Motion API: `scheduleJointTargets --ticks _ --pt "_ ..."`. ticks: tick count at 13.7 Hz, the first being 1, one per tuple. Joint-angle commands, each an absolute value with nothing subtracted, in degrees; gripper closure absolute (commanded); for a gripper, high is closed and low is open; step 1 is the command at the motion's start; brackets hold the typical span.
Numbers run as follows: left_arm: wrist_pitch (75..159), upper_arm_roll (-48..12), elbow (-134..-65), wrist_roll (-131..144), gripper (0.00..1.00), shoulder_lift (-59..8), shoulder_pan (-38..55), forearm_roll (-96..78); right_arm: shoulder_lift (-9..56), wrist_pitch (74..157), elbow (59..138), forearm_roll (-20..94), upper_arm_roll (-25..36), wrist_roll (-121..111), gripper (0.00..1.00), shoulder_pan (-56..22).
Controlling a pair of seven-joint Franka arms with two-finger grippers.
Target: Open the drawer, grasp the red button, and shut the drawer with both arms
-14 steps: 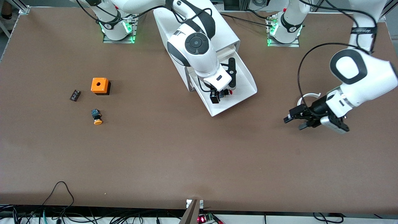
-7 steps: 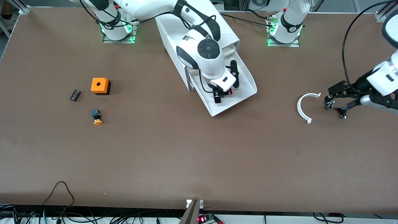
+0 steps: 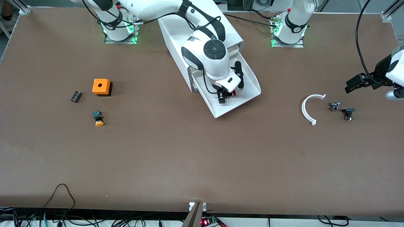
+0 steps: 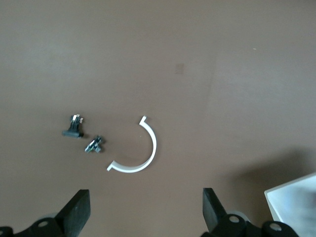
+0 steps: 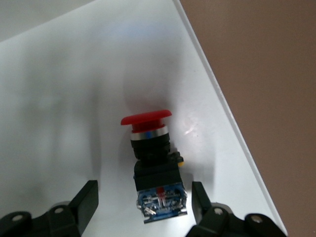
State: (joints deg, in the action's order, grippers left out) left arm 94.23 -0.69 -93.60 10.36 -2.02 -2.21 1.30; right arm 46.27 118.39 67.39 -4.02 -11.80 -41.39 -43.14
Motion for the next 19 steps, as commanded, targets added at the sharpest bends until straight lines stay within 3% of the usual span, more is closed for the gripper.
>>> scheduleJointTargets --ticks 1,4,7,13,19 --pt "92.37 -0.79 -92.37 15.11 0.00 -2.20 -1.85 3.08 47.81 117.86 65.13 -4.75 -10.55 -42.10 0.23 -44.82" --pt "92.46 -0.70 -92.20 15.12 0.00 -2.20 -1.93 2.99 47.73 118.04 65.13 -4.75 -10.37 -42.01 0.49 -44.74" --pt "92.81 -0.70 -91.93 14.86 0.00 -2.46 -1.93 2.46 47.20 119.09 65.13 -4.75 -10.46 -41.92 0.64 -44.74" --pt "93.07 -0.79 -92.02 15.03 0.00 -2.64 -1.76 2.20 40.71 118.48 65.48 -4.66 -10.37 -40.79 0.80 -43.86" --pt "100.53 -3.51 -93.25 24.05 0.00 -7.55 0.61 2.11 28.50 119.09 73.55 -4.57 -10.28 -16.05 0.80 -32.37"
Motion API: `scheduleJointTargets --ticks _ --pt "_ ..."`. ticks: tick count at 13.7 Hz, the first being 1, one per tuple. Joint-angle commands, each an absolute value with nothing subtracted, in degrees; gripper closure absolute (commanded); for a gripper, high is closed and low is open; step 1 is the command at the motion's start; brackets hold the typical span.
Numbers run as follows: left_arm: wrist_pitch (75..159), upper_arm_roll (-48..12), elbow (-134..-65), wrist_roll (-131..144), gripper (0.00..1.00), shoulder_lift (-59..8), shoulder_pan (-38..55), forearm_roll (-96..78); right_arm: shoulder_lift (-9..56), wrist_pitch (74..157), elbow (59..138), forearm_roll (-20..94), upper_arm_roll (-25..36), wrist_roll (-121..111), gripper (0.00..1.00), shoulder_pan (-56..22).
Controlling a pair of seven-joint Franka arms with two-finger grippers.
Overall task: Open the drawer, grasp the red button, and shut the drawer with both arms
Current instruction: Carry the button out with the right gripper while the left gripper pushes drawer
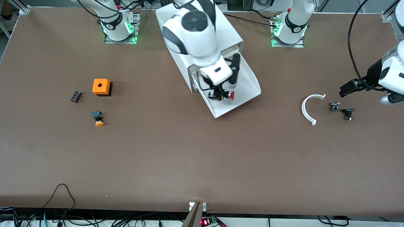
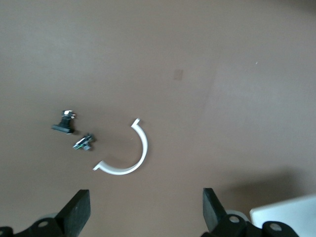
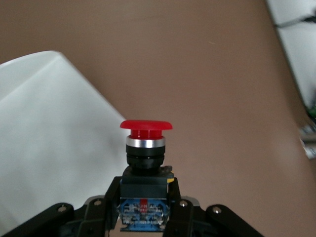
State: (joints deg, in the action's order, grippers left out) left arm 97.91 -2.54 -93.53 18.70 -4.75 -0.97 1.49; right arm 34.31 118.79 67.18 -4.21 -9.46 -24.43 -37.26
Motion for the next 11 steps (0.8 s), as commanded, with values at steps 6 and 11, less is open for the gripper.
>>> scheduleJointTargets --ticks 6,11 --pt "116.54 -6.50 -100.82 46.55 0.00 -14.83 8.95 2.20 22.94 113.75 81.20 -4.30 -10.11 5.88 0.80 -17.42" --pt "126.10 -6.50 -102.47 57.99 0.00 -21.00 14.49 2.64 20.04 115.13 94.19 -5.01 -9.84 10.99 0.80 -7.58"
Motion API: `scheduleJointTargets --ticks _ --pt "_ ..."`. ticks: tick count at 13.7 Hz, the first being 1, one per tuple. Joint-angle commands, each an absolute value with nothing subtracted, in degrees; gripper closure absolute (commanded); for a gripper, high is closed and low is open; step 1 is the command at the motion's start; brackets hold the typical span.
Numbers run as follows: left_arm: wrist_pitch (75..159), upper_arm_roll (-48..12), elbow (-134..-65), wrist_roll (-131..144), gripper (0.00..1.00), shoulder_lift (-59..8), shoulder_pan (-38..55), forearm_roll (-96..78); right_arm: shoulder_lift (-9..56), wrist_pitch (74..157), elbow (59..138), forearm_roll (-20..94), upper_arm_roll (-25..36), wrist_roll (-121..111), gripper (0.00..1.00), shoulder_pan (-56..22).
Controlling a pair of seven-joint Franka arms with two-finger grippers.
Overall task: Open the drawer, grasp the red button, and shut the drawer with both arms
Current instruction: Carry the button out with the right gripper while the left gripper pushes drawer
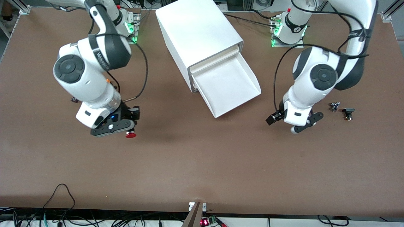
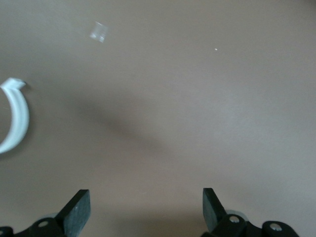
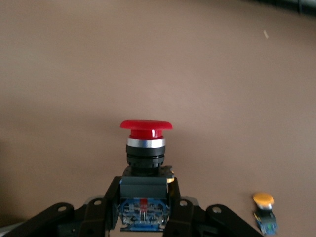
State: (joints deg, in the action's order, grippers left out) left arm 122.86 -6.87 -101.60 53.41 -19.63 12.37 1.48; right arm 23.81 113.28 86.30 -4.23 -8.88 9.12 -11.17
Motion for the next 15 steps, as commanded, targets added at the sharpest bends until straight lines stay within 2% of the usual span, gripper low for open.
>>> scheduleJointTargets --ticks 1,4,7,10,13,14,15 --pt "128.56 -6.50 -103.79 59.75 0.00 -21.53 15.63 2.64 19.17 116.79 97.61 -5.10 -9.84 10.99 0.80 -6.43" --pt "136.74 -6.50 -109.06 60.91 0.00 -21.88 17.66 2.64 16.79 126.27 108.86 -5.10 -9.84 10.99 0.79 -4.22" --pt "138.34 -6.59 -111.09 60.91 0.00 -22.24 19.68 2.20 16.52 133.66 115.47 -5.10 -9.76 10.99 0.78 -3.60" --pt "138.16 -11.32 -113.90 60.12 0.00 -21.63 20.04 2.20 16.70 141.75 121.80 -6.58 -9.76 10.46 0.74 -2.90" --pt "137.99 -16.16 -116.71 59.94 0.00 -20.40 20.13 2.20 16.96 143.17 123.22 -9.40 -9.76 10.90 0.73 -2.72" --pt "137.99 -17.30 -117.94 59.94 0.00 -19.52 20.13 2.20 16.96 143.09 123.05 -9.32 -9.76 11.07 0.60 -2.72" --pt "137.90 -18.36 -119.34 59.94 0.00 -18.38 20.04 2.20 16.96 142.91 122.79 -9.14 -9.76 11.42 0.26 -2.64"
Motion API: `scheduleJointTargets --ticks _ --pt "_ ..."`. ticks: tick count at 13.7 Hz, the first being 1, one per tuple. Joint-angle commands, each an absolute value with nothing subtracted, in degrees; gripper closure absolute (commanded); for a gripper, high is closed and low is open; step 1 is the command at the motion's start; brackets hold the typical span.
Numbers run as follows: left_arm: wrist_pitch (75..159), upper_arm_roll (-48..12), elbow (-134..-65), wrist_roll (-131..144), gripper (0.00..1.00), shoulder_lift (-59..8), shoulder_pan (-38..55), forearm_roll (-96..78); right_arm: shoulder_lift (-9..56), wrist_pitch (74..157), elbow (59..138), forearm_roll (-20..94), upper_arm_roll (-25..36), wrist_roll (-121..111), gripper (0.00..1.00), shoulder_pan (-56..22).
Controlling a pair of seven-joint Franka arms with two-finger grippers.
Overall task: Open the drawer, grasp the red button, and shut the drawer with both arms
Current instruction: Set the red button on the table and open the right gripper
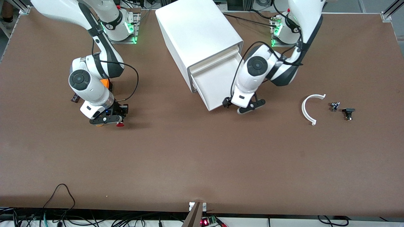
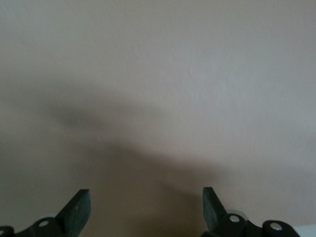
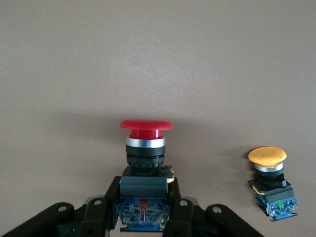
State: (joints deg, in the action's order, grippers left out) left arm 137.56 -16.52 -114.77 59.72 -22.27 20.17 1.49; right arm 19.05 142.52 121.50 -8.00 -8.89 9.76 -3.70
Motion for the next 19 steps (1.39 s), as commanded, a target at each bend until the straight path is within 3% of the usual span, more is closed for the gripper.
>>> scheduleJointTargets --ticks 1,7,14,19 --pt "137.81 -19.59 -120.92 59.94 0.00 -17.15 20.04 2.20 16.96 142.91 122.61 -9.14 -9.76 12.03 0.00 -2.64" --pt "137.46 -27.15 -124.89 59.85 0.00 -15.73 20.13 2.20 16.61 135.38 114.89 -8.61 -9.49 12.30 0.00 -2.37" --pt "137.55 -28.65 -124.54 59.68 0.00 -14.95 19.34 2.28 16.44 113.50 95.12 -1.25 -9.76 12.57 0.00 -2.46" --pt "138.34 -26.81 -121.57 59.59 0.00 -10.47 6.72 2.99 16.52 94.78 81.32 -0.79 -9.84 12.75 0.00 -2.55"
